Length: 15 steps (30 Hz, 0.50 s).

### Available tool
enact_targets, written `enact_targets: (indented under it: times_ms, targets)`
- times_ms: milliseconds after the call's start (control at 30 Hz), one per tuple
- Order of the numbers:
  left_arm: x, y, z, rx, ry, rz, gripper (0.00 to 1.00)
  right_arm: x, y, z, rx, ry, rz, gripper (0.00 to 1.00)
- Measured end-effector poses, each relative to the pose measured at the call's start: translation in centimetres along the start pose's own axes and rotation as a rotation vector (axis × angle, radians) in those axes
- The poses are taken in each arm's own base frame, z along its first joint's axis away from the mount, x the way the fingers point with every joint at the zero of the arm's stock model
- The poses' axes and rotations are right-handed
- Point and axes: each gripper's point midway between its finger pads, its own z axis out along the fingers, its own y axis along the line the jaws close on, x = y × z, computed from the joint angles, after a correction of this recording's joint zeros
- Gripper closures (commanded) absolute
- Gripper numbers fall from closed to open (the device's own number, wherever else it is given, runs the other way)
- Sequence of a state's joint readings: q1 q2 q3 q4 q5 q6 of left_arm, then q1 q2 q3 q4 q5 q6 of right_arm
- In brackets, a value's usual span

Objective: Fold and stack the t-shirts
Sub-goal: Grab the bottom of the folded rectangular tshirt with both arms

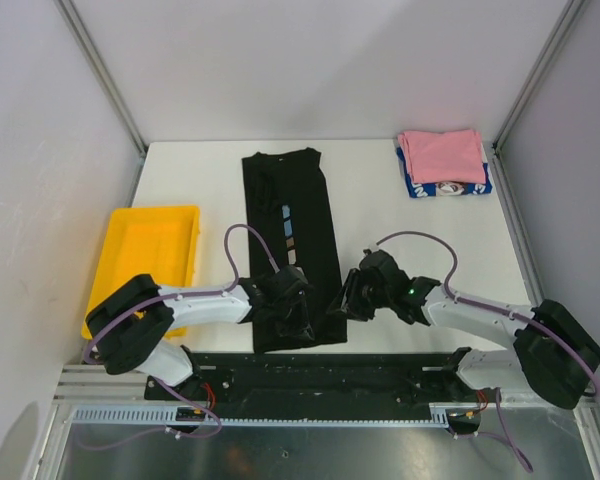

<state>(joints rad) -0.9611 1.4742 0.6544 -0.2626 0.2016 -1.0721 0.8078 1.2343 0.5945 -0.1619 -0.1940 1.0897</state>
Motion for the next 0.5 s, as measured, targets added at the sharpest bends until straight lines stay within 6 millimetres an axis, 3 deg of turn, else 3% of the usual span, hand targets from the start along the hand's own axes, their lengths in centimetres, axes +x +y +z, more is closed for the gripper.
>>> enact_targets:
  times_ms: [100,233,333,500]
  targets:
    - [0.0,0.0,0.0,0.0,-0.001,0.0,0.85,1.3,-1.1,0.5,0.02,0.028,-0.002,0.62]
    - [0.0,0.0,0.0,0.0,-0.004,0.003,0.85,2.8,-3.9,0.5,0.065,0.054,0.021,0.62]
    - [0.0,-0.1,0.0,0.0,-0.005,0.004,0.86,3.5,-6.0,0.1,0.095,0.059,0.039,0.62]
    - [0.0,-0.1,0.0,0.0,-0.005,0.004,0.85,3.5,-7.4,-0.5,0.133,0.057,0.045,0.62]
